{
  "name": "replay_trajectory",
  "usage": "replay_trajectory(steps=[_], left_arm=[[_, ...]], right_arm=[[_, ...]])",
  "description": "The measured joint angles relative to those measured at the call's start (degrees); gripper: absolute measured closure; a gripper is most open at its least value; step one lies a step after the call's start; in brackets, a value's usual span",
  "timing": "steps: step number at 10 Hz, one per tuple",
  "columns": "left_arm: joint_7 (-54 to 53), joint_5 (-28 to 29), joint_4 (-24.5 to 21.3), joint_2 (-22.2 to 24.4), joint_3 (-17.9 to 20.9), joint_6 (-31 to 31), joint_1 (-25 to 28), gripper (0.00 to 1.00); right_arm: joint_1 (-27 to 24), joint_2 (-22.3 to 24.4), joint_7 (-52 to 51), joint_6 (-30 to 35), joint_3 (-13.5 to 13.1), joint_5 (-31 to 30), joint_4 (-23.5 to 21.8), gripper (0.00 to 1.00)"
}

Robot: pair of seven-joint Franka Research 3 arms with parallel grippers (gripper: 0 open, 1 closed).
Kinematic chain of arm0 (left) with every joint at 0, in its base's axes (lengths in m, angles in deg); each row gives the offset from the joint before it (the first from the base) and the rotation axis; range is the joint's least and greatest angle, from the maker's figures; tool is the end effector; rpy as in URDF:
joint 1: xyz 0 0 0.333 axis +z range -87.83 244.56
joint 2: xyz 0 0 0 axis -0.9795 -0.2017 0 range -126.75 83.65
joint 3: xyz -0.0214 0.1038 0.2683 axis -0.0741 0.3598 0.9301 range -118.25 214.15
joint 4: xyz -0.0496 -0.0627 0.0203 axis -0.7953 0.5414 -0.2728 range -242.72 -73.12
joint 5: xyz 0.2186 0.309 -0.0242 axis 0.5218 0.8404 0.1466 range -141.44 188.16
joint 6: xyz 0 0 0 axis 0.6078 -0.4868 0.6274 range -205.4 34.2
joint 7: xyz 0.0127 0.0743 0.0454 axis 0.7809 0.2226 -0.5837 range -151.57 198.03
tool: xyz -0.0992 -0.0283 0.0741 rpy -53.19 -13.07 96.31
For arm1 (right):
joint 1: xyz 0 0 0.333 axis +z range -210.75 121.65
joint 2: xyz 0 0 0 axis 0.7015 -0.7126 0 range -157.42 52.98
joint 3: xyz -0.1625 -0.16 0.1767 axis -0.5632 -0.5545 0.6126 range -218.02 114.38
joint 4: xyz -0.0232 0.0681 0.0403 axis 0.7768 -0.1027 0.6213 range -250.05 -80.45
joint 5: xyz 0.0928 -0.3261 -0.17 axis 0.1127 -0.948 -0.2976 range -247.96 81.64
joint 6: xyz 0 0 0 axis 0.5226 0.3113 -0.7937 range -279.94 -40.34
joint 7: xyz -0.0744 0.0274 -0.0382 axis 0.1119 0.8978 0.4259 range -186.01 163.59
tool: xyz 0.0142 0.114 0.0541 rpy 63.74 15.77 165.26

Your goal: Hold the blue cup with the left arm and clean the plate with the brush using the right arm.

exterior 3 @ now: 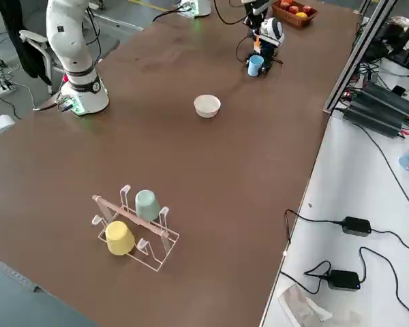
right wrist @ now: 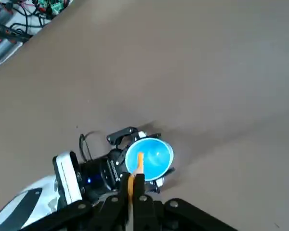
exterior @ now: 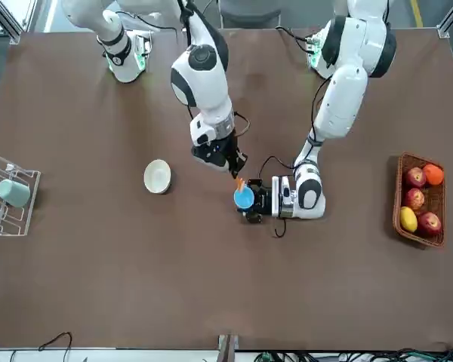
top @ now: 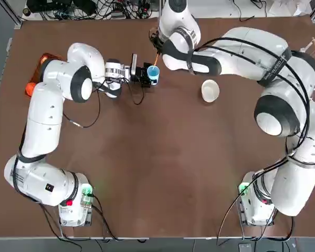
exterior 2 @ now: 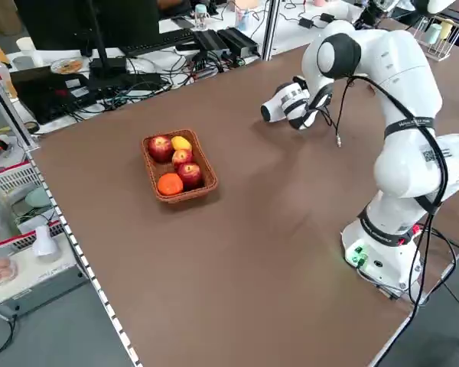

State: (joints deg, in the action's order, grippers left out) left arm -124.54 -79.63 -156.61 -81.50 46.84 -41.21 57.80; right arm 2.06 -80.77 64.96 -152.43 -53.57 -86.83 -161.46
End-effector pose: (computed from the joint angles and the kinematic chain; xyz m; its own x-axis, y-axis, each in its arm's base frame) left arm 0.5410 -0.3277 0.0448 0.0569 -0.0384 0.9976 -0.9951 0.0790 0.0598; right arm 0.4995 0.4995 0.3704 0.8534 -0.4976 0.1554 -0.4301 -0.8405 -0.3294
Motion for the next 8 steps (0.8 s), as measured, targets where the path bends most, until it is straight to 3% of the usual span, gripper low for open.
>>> replay_trajectory(steps=[8], left_arm=[[-0.03, 0.0, 0.0, 0.02, 0.0, -0.01, -0.01, 0.31]], right_arm=[[0.22, -4.14, 0.25, -1.73, -1.31, -1.06, 2.3, 0.95]])
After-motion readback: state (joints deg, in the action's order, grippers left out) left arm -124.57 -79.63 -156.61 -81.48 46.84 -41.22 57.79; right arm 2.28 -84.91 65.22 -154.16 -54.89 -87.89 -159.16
